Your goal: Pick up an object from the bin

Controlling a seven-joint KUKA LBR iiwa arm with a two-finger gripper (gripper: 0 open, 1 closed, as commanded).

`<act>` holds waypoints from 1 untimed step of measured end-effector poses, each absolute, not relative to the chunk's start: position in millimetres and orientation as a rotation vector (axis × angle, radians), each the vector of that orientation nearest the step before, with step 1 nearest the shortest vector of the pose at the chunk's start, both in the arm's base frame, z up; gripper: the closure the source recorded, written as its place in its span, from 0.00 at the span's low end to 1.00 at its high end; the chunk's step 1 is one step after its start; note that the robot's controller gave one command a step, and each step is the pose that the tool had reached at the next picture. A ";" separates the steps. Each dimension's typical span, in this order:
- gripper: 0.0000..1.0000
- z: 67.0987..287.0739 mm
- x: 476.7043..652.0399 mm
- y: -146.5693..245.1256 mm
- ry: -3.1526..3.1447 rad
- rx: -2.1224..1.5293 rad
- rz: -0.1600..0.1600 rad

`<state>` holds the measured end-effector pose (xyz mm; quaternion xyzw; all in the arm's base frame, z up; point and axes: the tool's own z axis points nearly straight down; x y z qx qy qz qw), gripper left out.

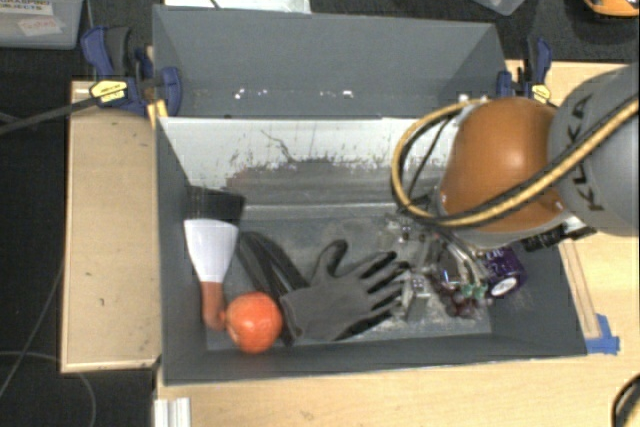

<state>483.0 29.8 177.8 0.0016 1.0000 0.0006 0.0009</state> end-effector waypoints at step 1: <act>0.00 140.5 480.7 8.9 3.139 0.101 0.003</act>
Offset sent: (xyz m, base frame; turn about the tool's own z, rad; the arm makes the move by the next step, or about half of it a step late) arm 0.0097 -0.0258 -0.0420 0.1180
